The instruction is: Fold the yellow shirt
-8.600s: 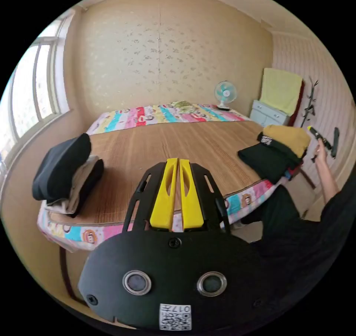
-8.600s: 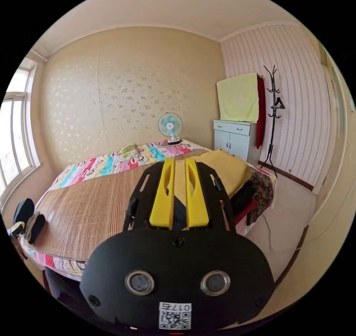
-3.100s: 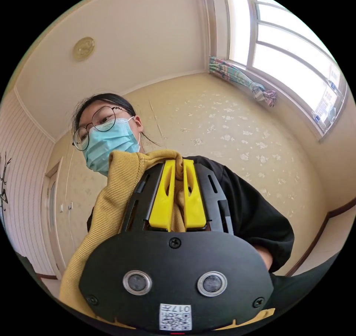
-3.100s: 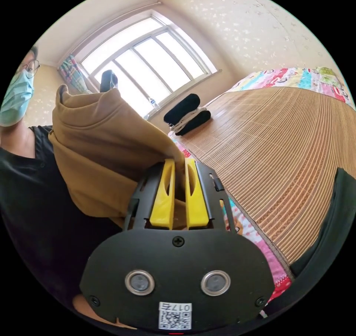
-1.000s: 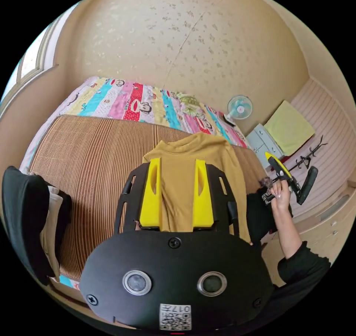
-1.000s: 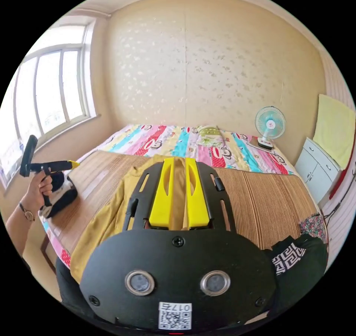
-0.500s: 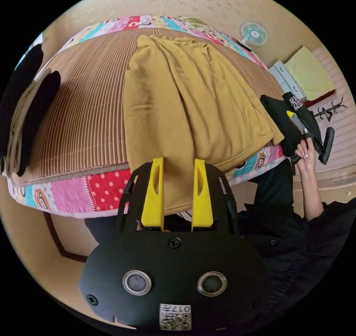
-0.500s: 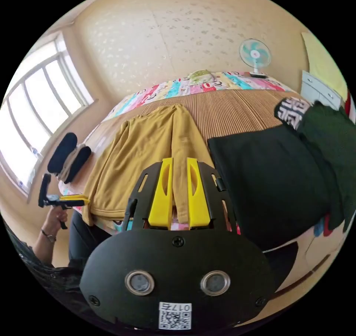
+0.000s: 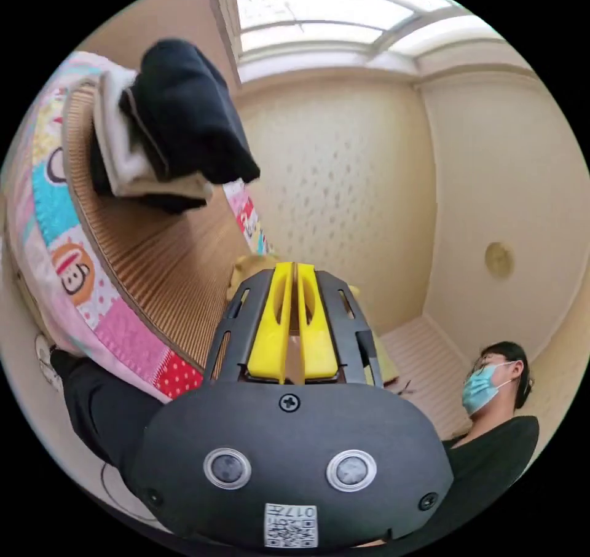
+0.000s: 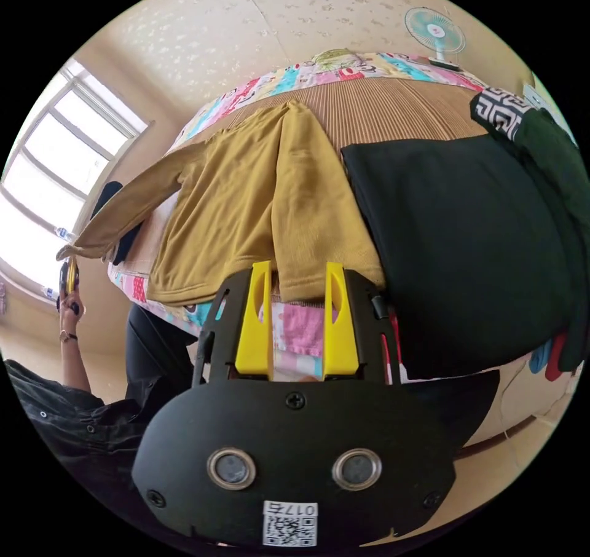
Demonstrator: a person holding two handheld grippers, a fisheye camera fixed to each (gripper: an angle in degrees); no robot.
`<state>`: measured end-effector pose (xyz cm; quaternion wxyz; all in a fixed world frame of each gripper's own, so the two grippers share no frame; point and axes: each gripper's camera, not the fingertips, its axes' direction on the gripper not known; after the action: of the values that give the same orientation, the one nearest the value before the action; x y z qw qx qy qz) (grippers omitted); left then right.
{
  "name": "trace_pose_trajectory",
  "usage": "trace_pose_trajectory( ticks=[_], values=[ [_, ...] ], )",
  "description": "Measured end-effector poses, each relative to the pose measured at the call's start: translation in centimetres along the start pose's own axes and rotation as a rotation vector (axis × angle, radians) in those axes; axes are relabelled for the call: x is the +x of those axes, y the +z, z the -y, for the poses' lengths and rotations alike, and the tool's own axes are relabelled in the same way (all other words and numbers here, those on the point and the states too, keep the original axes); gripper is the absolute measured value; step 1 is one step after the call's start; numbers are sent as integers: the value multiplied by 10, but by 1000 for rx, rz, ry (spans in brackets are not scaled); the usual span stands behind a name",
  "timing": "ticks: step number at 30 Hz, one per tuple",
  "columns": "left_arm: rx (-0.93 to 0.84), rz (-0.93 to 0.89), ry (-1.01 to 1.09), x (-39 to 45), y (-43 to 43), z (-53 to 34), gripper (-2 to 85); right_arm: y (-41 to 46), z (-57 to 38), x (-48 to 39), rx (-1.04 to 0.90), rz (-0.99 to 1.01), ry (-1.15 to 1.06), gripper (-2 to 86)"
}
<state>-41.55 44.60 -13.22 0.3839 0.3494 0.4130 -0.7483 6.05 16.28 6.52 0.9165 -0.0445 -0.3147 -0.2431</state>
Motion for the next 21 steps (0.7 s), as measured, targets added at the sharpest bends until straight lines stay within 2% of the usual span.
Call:
trace_pose_trajectory(
  ticks=[1, 3, 5, 6, 8, 10, 14, 16, 18, 21],
  values=[
    [40, 46, 44, 13, -26, 9, 0, 2, 4, 4, -18, 3, -1, 121],
    [7, 156, 122, 33, -42, 13, 5, -7, 8, 7, -6, -50, 22, 103],
    [-109, 272, 166, 43, -35, 9, 26, -13, 16, 9, -35, -25, 16, 79],
    [-221, 320, 167, 41, -20, 3, 54, -19, 22, 10, -50, -7, 12, 63],
    [-392, 333, 145, 29, 8, -11, 85, -37, 33, 8, -52, -24, 12, 44],
    [-550, 259, 105, 12, 42, -36, 99, -92, 43, -5, 85, -24, -43, 33],
    [-694, 130, 115, 9, 80, -57, 101, -201, 54, -6, 343, -89, -79, 23],
    [-820, 141, 173, 17, 103, -59, 123, -272, 51, 13, 583, -306, -42, 17],
    [-875, 182, 227, 27, 115, -60, 150, -313, 46, 35, 706, -447, 66, 14],
    [-941, 250, 302, 39, 134, -71, 156, -339, 50, 44, 682, -401, 56, 17]
  ],
)
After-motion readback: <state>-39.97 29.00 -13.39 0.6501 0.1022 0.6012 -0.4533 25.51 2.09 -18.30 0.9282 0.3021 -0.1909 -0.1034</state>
